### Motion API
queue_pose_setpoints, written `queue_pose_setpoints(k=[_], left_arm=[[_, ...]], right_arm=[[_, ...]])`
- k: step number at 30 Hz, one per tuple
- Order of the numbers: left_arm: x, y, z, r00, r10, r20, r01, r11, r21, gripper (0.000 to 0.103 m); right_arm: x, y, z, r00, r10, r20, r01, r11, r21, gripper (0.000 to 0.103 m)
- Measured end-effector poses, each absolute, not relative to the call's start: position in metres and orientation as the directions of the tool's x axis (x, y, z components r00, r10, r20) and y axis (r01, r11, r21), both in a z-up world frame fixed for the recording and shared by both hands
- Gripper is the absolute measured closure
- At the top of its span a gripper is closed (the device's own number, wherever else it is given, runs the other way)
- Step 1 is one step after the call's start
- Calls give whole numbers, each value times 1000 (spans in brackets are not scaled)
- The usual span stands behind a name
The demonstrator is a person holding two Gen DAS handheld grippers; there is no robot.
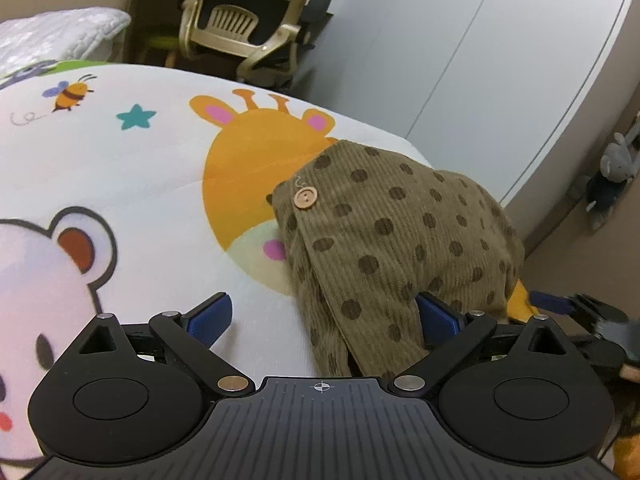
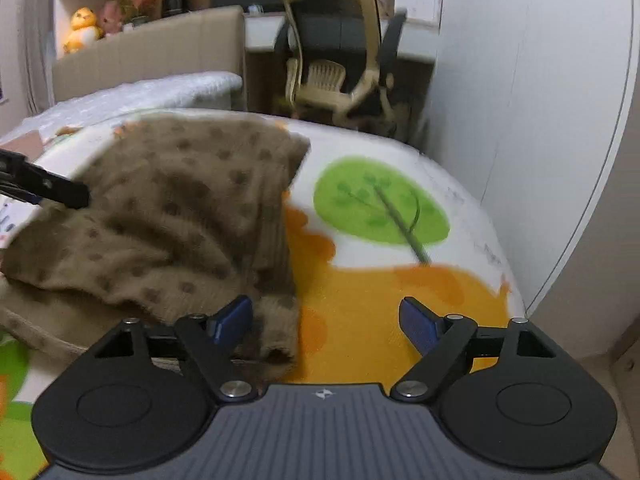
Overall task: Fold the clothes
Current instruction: 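Grasp the dress edge with the right tool and tuck it under the bundle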
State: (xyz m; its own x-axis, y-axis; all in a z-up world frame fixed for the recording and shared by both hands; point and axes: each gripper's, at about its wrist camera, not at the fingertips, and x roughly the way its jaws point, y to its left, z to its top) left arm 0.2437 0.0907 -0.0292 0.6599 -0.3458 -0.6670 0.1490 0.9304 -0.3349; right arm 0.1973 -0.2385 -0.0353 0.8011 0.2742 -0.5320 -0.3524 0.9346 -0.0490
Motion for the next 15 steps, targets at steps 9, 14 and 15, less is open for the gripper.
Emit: queue_pose_setpoints(k=[9, 14, 15], left_arm=[[203, 108, -9, 694, -341, -635, 138, 928, -347, 4], [196, 120, -11, 692, -324, -646, 89, 925, -368, 4], [195, 122, -11, 692, -321, -646, 85, 925, -370, 4]], right_arm=[[147, -163, -51, 806, 314, -501, -551, 707, -443, 59], [144, -151, -35, 867, 328, -375, -486, 721, -494, 96], [140, -152, -25, 876, 338, -344, -474, 733, -487, 98]])
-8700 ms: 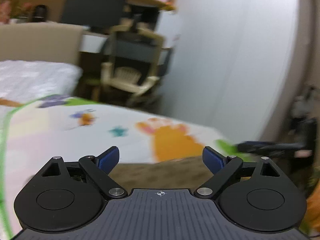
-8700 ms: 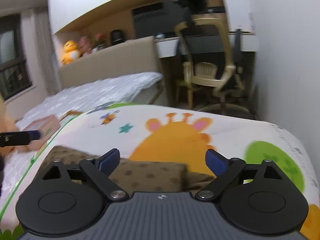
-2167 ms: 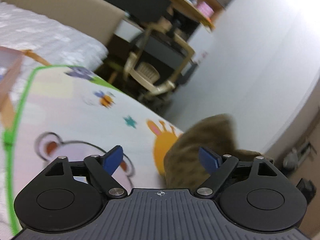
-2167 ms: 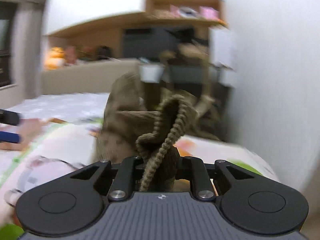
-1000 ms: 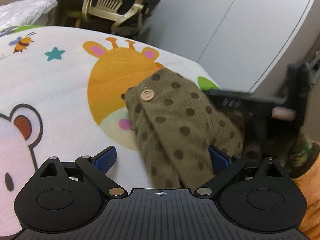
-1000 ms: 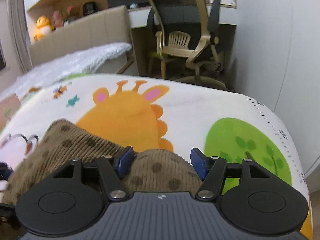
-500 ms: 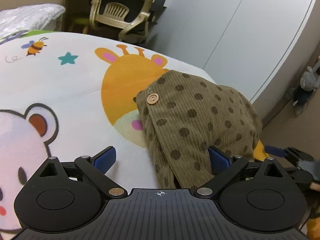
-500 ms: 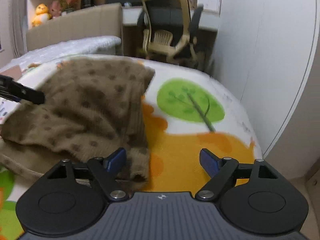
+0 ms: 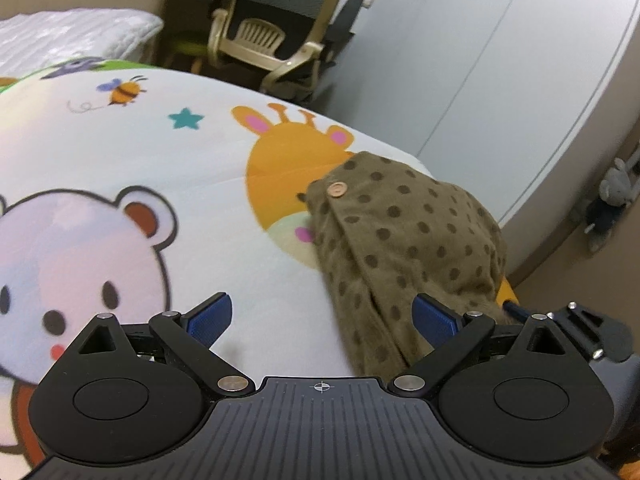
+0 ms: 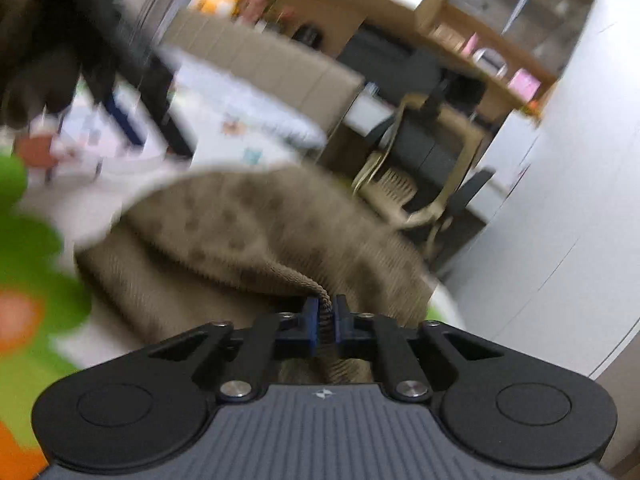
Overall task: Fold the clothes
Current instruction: 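Grasp the dress edge with the right tool and tuck it under the bundle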
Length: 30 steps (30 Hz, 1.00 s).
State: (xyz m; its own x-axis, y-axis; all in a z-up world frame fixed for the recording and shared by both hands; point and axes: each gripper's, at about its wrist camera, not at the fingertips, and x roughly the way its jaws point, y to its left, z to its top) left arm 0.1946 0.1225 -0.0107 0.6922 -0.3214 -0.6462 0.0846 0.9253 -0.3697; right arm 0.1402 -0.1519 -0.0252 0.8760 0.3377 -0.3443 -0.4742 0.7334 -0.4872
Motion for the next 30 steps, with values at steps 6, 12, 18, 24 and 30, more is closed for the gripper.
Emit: queue_pose_setpoints(k=[6, 12, 18, 24, 30], left_arm=[[195, 129, 0, 722, -321, -612, 87, 921, -380, 4], [210, 111, 31, 751, -441, -492, 234, 874, -426, 4], [202, 84, 30, 696, -545, -468, 345, 825, -447, 4], [168, 70, 8, 730, -349, -588, 319, 934, -158, 4], [146, 44, -15, 704, -320, -634, 410, 912, -4, 4]], right_arm=[[119, -161, -18, 821, 383, -424, -546, 746, -381, 99], [118, -166, -41, 748, 389, -537, -607, 728, -318, 99], [115, -179, -21, 771, 434, -466, -602, 736, -311, 80], [122, -161, -39, 759, 439, -481, -627, 692, -358, 66], [138, -142, -46, 783, 432, -447, -606, 689, -397, 71]])
